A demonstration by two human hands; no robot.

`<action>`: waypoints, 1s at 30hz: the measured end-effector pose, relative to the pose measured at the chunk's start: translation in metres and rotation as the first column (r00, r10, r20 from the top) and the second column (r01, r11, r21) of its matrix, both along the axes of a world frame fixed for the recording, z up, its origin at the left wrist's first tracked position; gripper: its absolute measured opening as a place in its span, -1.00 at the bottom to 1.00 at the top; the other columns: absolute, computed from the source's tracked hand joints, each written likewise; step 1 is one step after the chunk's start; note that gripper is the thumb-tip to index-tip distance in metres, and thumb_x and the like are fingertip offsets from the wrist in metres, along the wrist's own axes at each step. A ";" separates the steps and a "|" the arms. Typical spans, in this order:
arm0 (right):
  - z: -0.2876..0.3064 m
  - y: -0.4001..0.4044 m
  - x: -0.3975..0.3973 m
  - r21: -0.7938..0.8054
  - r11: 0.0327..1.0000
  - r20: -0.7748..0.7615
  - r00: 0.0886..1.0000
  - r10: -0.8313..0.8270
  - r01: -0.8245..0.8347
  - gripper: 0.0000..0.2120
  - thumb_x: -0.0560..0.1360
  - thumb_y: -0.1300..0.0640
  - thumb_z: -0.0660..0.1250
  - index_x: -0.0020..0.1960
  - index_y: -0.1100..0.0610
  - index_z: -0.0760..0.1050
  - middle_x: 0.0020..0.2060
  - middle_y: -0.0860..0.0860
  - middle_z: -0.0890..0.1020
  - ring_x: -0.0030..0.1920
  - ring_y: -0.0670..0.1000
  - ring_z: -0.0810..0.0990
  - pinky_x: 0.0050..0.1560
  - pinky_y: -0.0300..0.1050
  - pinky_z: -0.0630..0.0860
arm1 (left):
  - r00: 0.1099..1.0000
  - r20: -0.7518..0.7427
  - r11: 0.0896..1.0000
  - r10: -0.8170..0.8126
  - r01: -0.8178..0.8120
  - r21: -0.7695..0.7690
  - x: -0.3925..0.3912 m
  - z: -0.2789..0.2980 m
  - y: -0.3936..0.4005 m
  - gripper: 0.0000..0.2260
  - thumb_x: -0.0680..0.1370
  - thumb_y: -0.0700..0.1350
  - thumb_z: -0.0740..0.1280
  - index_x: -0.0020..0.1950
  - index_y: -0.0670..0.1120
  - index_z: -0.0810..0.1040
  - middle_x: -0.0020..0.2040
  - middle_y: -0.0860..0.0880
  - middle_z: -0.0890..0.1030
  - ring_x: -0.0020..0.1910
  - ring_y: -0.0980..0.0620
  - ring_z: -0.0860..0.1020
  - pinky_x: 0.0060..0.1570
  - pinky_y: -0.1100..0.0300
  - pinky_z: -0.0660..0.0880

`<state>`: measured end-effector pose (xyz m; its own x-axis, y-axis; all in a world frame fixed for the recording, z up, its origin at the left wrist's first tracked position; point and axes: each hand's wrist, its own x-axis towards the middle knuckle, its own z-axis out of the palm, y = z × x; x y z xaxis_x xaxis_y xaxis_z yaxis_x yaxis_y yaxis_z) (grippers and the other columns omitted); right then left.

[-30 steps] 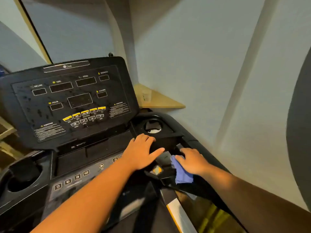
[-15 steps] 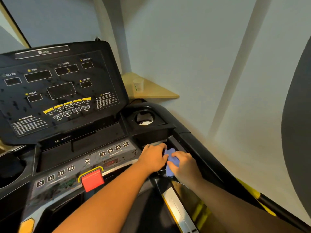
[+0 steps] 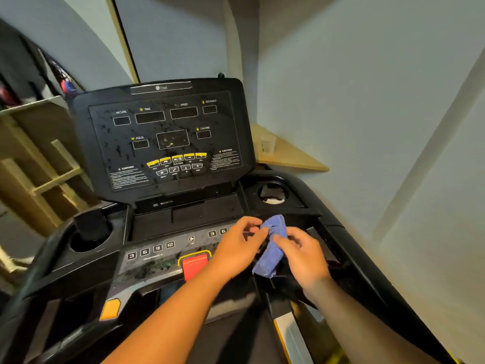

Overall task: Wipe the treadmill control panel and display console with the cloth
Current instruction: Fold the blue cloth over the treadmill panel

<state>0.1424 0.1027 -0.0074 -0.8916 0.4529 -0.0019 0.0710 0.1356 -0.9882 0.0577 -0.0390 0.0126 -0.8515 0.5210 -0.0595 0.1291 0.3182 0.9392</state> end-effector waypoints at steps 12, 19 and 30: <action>0.021 -0.108 -0.028 -0.224 0.969 0.075 0.989 0.126 -0.106 -0.80 0.60 0.15 0.32 -0.05 0.02 0.73 -0.08 -0.02 0.75 0.00 -0.02 0.71 0.21 0.11 0.58 | 0.964 0.220 0.987 0.148 -0.159 0.029 0.007 0.004 -0.105 -0.72 0.62 0.23 0.27 0.19 0.12 0.62 -0.03 0.15 0.71 -0.02 0.14 0.67 0.03 0.17 0.55; 0.028 -0.138 -0.030 -0.039 0.988 0.015 0.989 0.147 -0.147 -0.79 0.60 0.15 0.34 -0.06 -0.12 0.67 -0.16 -0.24 0.70 -0.06 -0.24 0.66 -0.11 -0.38 0.54 | 0.929 0.336 0.968 0.157 -0.213 0.134 0.007 0.000 -0.137 -0.66 0.57 0.25 0.36 0.28 0.16 0.65 0.19 0.07 0.72 0.22 0.08 0.67 0.31 0.02 0.53; 0.043 -0.129 -0.030 -0.655 0.753 0.165 0.960 0.225 -0.064 -0.73 0.65 0.17 0.15 0.06 0.27 0.59 0.00 0.28 0.66 -0.09 0.15 0.70 -0.02 0.06 0.63 | 0.954 0.162 0.968 0.251 -0.246 -0.050 0.004 0.041 -0.166 -0.78 0.66 0.04 0.26 0.13 0.21 0.70 0.04 0.11 0.74 0.07 0.05 0.70 0.24 -0.10 0.61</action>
